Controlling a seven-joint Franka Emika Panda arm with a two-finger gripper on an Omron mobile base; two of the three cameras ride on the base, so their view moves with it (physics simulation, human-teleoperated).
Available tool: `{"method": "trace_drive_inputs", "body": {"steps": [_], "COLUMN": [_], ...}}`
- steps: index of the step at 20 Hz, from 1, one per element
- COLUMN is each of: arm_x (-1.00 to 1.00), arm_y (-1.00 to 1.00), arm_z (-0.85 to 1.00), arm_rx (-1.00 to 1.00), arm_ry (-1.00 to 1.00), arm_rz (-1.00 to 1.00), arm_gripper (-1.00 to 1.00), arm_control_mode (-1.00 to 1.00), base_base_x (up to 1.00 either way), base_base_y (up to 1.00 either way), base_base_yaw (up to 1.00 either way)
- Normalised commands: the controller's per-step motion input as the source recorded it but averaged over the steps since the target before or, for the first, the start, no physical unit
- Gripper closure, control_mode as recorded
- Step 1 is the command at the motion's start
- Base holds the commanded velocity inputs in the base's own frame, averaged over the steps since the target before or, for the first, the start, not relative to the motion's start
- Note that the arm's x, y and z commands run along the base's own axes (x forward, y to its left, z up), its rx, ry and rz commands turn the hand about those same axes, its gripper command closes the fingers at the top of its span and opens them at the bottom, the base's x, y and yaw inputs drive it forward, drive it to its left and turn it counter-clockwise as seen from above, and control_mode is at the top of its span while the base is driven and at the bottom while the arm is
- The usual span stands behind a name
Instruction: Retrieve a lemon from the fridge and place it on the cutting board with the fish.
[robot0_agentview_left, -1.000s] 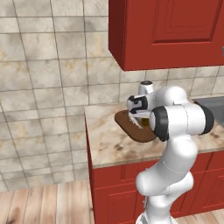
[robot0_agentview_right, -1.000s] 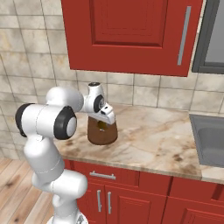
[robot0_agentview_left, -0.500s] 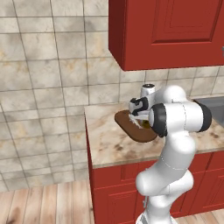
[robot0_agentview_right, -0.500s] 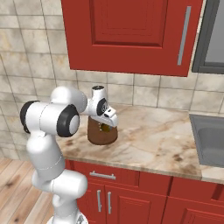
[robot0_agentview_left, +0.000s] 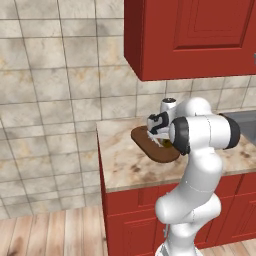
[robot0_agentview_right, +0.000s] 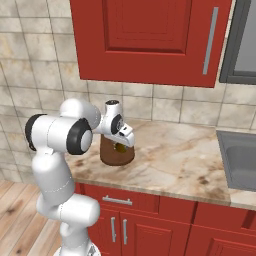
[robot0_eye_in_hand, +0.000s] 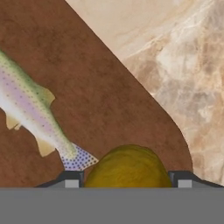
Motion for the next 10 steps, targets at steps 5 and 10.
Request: {"method": "trace_drive_inputs", "body": {"steps": [5, 10], "arm_x": [0.0, 0.0], "arm_y": [0.0, 0.0], "arm_z": [-0.15, -0.07], "arm_rx": [0.0, 0.0], "arm_ry": [0.0, 0.0], "arm_rz": [0.0, 0.0], "arm_gripper": [1.0, 1.0], "arm_control_mode": [-1.0, -1.0], "base_base_x": [0.0, 0.0], "base_base_y": [0.0, 0.0], "base_base_yaw": [0.0, 0.0]}}
